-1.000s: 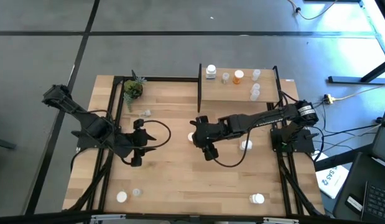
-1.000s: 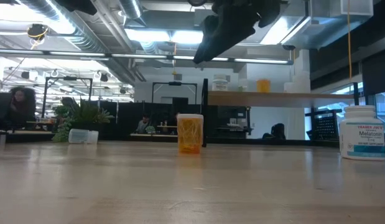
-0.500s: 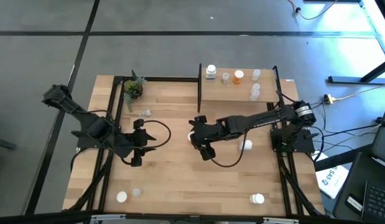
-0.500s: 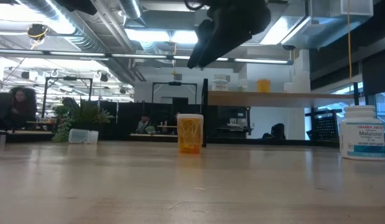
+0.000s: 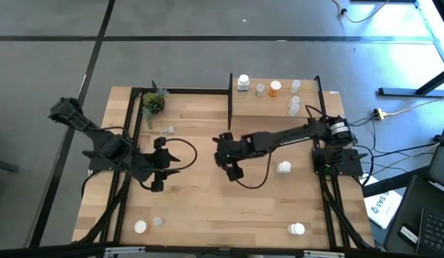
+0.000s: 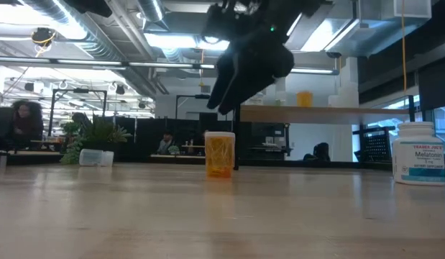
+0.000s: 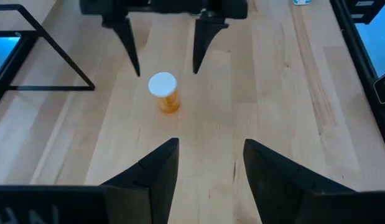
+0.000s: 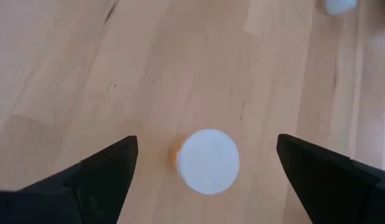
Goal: Pick and place medicine bottles onto shelf by color
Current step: Put the top orange pill bottle on the shelf aligned with the other orange pill bottle
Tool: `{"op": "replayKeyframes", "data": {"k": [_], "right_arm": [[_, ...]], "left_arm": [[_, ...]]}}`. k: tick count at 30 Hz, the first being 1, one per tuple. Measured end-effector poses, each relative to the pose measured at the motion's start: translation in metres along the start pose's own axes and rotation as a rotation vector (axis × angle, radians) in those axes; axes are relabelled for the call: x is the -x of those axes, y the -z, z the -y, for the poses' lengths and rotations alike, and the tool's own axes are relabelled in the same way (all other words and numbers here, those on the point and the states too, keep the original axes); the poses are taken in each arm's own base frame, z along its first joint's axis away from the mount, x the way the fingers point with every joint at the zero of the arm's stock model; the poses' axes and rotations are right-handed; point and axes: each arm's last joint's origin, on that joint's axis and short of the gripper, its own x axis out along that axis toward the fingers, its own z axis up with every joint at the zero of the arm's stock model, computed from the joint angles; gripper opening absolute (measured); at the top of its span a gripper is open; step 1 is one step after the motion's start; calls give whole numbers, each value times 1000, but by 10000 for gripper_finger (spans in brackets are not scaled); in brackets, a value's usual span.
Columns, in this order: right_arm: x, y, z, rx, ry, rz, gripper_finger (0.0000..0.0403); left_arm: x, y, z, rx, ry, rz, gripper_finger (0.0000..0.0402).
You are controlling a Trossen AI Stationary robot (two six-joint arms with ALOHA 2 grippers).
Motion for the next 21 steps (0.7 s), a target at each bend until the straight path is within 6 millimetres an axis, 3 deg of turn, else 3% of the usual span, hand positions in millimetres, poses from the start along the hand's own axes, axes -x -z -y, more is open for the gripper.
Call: {"op": "replayKeyframes", "data": {"k": [10, 21], "right_arm": [[-24, 11, 16, -41, -45, -28, 386], [-41, 20, 15, -47, -75, -61, 386]], "left_arm": [[0, 0, 0, 0, 0, 0, 174], [0, 0, 0, 0, 0, 0, 174]]}}
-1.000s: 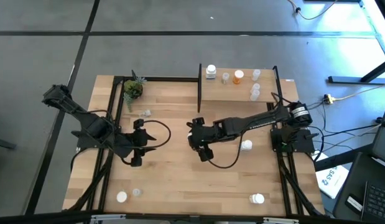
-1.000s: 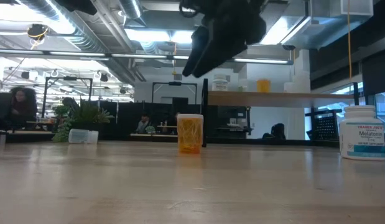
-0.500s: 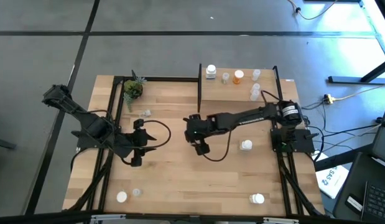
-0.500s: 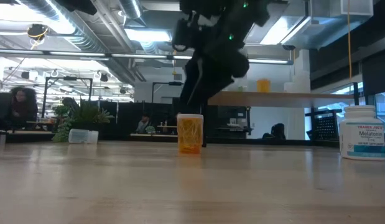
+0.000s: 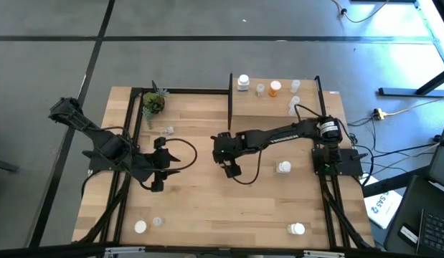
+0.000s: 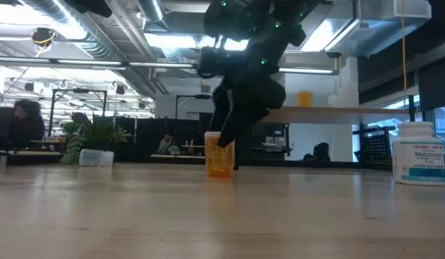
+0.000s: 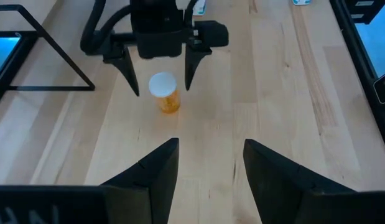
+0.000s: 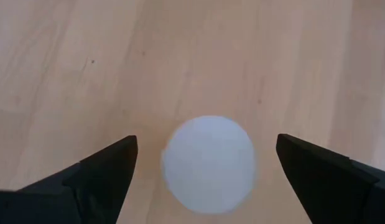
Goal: Pick and place medicine bottles onto shelf by color
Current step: Put the top orange pill bottle on the shelf aligned with the other orange pill bottle
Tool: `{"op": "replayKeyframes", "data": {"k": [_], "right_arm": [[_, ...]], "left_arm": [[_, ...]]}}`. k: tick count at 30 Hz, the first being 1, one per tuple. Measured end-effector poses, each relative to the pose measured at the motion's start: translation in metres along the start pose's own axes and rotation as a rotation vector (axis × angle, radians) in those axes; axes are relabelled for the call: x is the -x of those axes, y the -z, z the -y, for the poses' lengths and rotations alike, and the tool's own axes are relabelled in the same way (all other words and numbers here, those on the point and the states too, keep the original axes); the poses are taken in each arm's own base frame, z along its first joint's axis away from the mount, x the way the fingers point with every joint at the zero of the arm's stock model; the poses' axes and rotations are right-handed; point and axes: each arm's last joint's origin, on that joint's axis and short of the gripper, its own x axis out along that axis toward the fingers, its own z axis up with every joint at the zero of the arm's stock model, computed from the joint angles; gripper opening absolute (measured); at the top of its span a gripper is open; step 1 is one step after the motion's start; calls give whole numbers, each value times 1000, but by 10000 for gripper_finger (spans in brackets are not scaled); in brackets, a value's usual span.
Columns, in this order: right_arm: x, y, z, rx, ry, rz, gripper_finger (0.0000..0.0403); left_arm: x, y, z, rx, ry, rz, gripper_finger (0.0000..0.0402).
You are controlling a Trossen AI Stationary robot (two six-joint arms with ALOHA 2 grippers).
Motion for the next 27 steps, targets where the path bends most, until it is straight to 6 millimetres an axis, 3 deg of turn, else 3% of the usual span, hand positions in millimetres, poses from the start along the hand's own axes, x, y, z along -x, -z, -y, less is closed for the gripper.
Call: {"op": "replayKeyframes", "data": {"k": [13, 27], "right_arm": [[-8, 2, -1, -3, -14, -12, 379], [-9, 2, -1, -25, -15, -7, 282]], "left_arm": [[0, 0, 0, 0, 0, 0, 174], [0, 0, 0, 0, 0, 0, 174]]}}
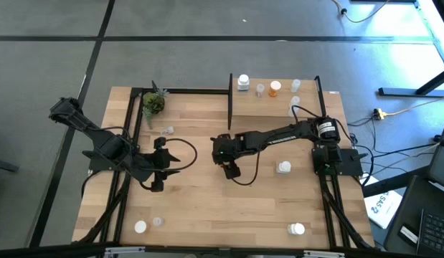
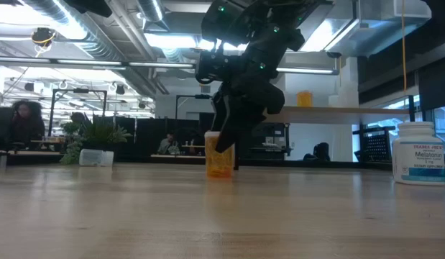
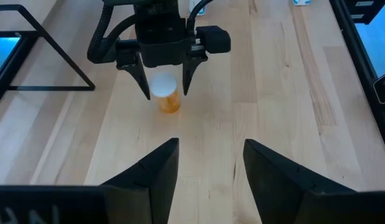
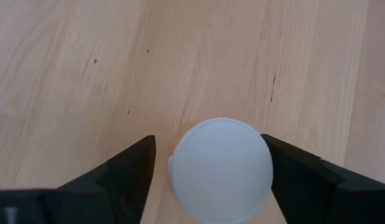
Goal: Pick and place medicine bottles onto shelf by color
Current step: Put the top orange pill bottle on the shelf aligned with the other orange pill bottle
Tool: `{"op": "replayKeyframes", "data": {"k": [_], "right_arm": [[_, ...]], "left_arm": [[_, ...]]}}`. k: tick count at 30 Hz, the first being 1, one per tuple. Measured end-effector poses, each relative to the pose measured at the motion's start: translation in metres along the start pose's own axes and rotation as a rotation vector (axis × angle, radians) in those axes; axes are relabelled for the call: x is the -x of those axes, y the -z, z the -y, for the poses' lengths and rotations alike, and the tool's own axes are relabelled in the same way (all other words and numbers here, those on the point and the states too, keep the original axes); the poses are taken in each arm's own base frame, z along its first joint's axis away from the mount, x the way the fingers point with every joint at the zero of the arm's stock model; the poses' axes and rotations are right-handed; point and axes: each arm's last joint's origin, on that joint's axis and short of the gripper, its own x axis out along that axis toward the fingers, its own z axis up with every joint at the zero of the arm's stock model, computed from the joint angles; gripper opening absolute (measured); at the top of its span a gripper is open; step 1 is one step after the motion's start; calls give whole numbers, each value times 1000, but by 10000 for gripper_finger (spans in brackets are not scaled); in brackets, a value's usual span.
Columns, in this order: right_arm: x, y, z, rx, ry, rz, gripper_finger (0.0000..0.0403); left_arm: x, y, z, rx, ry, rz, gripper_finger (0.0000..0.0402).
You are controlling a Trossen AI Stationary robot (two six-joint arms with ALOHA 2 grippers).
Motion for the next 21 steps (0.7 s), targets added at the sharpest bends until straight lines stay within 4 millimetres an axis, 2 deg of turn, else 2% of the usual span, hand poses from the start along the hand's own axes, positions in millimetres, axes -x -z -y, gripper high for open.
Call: {"op": "replayKeyframes", "data": {"k": [10, 21], "right_arm": [[0, 0, -2, -7, -43, 10, 203], [0, -1, -5, -23, -54, 11, 201]], "left_arm": [[0, 0, 0, 0, 0, 0, 174], [0, 0, 0, 0, 0, 0, 174]]}}
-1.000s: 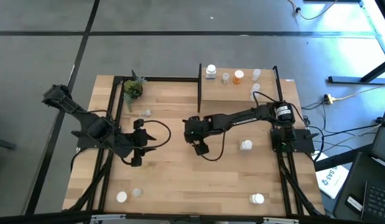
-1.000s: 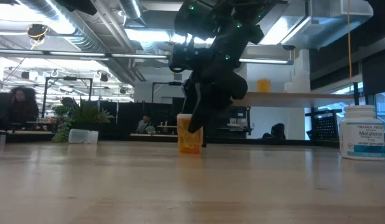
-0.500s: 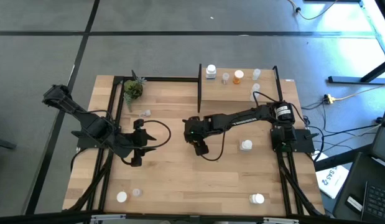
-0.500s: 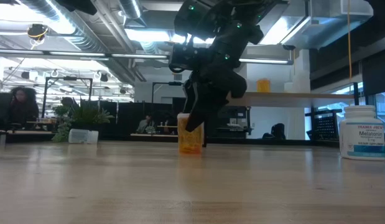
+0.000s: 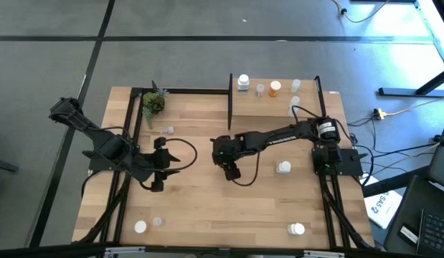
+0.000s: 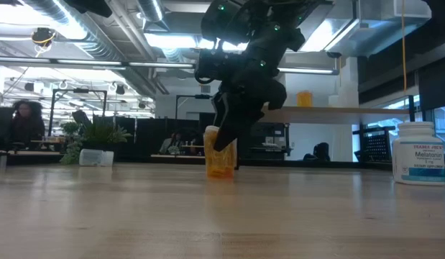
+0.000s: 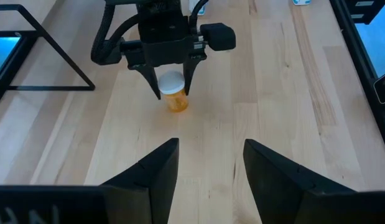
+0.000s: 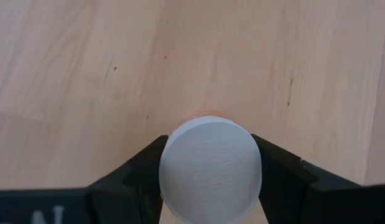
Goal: Pick and place medicine bottles onto shelf by color
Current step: Put the top orange pill bottle on the shelf aligned with the other orange pill bottle
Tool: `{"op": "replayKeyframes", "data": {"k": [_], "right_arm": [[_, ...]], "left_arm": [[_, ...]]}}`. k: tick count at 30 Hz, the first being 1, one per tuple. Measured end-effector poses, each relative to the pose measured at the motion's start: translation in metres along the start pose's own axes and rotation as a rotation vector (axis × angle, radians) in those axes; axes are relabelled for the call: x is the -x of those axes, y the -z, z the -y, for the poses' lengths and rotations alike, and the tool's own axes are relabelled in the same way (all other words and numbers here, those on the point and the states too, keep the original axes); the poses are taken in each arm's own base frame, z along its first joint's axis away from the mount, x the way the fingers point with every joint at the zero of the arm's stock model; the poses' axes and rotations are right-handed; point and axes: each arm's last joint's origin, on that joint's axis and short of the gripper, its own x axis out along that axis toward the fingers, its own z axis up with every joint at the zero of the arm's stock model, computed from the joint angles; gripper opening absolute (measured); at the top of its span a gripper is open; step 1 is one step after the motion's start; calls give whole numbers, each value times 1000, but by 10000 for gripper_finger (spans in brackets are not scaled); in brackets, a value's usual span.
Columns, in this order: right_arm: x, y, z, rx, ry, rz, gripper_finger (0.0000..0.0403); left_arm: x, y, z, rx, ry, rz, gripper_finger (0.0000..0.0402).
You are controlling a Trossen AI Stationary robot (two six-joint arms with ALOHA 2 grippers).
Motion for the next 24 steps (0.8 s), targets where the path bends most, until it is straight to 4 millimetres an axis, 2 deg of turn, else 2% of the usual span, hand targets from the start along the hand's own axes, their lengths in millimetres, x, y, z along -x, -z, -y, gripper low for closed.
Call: {"op": "replayKeyframes", "data": {"k": [15, 20, 24], "right_arm": [[17, -17, -6, 18, -37, -10, 201], [42, -24, -7, 18, -43, 34, 201], [69, -29, -12, 12, -48, 91, 201]], "left_arm": [[0, 0, 0, 0, 0, 0, 174], [0, 0, 0, 0, 0, 0, 174], [0, 0, 0, 1, 0, 1, 174]]}}
